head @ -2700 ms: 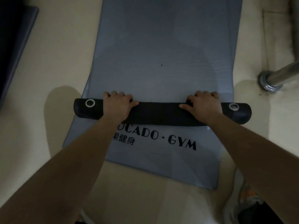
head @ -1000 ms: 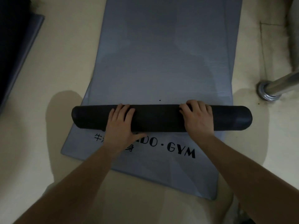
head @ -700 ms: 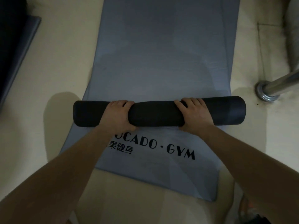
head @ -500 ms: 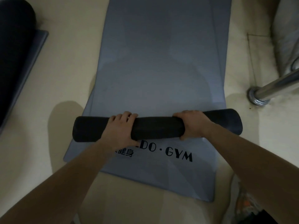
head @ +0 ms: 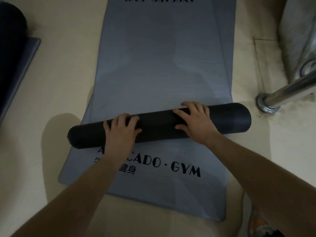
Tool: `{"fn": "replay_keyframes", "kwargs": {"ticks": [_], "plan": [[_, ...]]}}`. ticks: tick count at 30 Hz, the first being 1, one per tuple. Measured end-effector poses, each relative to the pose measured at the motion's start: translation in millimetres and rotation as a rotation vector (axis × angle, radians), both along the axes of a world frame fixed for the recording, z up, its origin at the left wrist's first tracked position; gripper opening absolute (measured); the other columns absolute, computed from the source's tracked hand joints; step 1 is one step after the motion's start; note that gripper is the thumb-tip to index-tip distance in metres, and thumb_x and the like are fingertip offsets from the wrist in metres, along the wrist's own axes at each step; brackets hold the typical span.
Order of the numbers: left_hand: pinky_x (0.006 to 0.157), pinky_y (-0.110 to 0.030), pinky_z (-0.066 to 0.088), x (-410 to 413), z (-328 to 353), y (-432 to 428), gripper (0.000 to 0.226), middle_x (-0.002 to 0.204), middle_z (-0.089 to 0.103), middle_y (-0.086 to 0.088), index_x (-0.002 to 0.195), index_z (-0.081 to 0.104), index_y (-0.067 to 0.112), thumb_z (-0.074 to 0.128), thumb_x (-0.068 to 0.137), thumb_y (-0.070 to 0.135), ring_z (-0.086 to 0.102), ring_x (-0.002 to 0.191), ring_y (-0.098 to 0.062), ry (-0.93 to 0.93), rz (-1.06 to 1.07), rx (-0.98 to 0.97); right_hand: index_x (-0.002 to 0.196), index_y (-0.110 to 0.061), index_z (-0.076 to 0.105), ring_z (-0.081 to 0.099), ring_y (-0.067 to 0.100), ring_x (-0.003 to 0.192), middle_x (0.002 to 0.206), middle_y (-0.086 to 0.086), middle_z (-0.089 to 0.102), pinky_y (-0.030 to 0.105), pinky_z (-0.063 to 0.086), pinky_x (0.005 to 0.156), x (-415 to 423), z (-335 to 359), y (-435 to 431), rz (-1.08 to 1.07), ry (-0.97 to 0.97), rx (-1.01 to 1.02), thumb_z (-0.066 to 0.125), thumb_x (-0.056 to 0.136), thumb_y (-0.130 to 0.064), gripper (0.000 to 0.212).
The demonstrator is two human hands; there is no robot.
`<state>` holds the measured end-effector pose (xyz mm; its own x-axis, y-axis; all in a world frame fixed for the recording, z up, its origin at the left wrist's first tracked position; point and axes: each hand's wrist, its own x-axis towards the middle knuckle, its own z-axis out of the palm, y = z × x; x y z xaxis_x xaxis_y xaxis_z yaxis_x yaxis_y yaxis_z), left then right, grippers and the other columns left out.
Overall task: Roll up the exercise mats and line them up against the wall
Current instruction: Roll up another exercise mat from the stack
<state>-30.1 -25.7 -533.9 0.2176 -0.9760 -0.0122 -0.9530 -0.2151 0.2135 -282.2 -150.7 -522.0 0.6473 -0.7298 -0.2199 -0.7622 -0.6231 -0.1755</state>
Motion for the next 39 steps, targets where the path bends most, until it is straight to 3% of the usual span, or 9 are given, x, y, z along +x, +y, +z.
{"fn": "replay_keyframes", "kwargs": {"ticks": [3,7,11,18,21,25,29,34,39], "plan": [[0.112,-0.072,0.013,4,-20,4,0.084,0.140,0.044,-0.018,0.144,0.045,0.019,0.060,0.080,0.071,0.042,0.133,-0.039,-0.045,-0.103,-0.026,0.150,-0.022,0.042,0.041,0.038,0.139,0.150,0.016,0.044,0.062,0.022,0.116,2,-19,18,-0.067,-0.065,-0.156,0.052,0.089,-0.063,0.075],[0.113,-0.073,0.011,25,-19,-25,0.129,0.150,0.038,-0.013,0.155,0.023,0.020,0.071,0.054,0.083,0.032,0.141,-0.037,-0.119,-0.203,0.230,0.159,-0.022,-0.006,0.007,0.033,0.153,0.165,0.014,0.011,0.061,0.000,0.121,2,-26,-4,0.037,0.193,-0.085,0.065,0.058,-0.089,0.141],[0.116,-0.066,0.003,41,-16,-68,0.141,0.161,0.019,-0.007,0.157,-0.004,0.025,0.066,0.052,0.089,0.014,0.150,-0.034,-0.048,-0.213,0.403,0.157,-0.026,0.008,0.024,0.037,0.145,0.159,0.015,0.020,0.063,0.015,0.118,19,-21,-44,0.136,0.212,-0.111,0.072,0.054,-0.081,0.133],[0.109,-0.062,0.031,24,-25,-31,0.113,0.147,0.042,-0.013,0.151,0.029,0.016,0.078,0.061,0.065,0.043,0.131,-0.037,-0.249,-0.261,0.148,0.149,-0.032,0.031,0.046,0.034,0.119,0.137,0.008,0.044,0.052,0.035,0.109,21,-7,-39,0.142,0.160,-0.064,0.072,0.069,-0.062,0.095],[0.104,-0.059,0.038,17,-7,-30,0.104,0.142,0.045,-0.009,0.147,0.028,0.020,0.076,0.064,0.059,0.049,0.122,-0.035,-0.239,-0.272,0.262,0.147,-0.032,0.035,0.049,0.033,0.117,0.136,0.007,0.048,0.049,0.039,0.107,20,9,-24,0.118,0.158,0.023,0.073,0.072,-0.058,0.088],[0.099,-0.053,0.044,7,5,9,0.103,0.138,0.046,-0.004,0.147,0.025,0.025,0.072,0.064,0.061,0.052,0.116,-0.030,-0.146,-0.362,0.440,0.150,-0.034,0.029,0.048,0.029,0.125,0.142,0.003,0.047,0.049,0.033,0.114,2,20,21,0.116,0.188,0.177,0.073,0.071,-0.062,0.095],[0.092,-0.043,0.050,8,14,17,0.113,0.134,0.049,-0.002,0.151,0.026,0.026,0.081,0.059,0.062,0.054,0.111,-0.025,-0.011,-0.488,0.648,0.158,-0.026,0.003,0.021,0.037,0.146,0.157,0.015,0.026,0.067,0.006,0.117,-13,9,84,0.030,0.321,0.144,0.074,0.062,-0.072,0.128],[0.100,-0.042,0.047,16,16,-20,0.116,0.137,0.055,-0.001,0.151,0.033,0.029,0.089,0.054,0.061,0.053,0.121,-0.022,0.148,-0.486,0.831,0.148,-0.027,0.029,0.035,0.043,0.134,0.140,0.018,0.044,0.075,0.020,0.110,-22,-20,103,-0.120,0.249,0.014,0.090,0.037,-0.062,0.131],[0.115,-0.053,0.031,9,18,38,0.084,0.152,0.046,-0.006,0.150,0.041,0.025,0.060,0.080,0.068,0.045,0.135,-0.032,-0.060,-0.230,0.283,0.151,-0.040,0.020,0.036,0.031,0.137,0.147,0.005,0.037,0.063,0.016,0.117,-15,-5,52,-0.064,0.240,0.208,0.072,0.060,-0.070,0.110]]}}
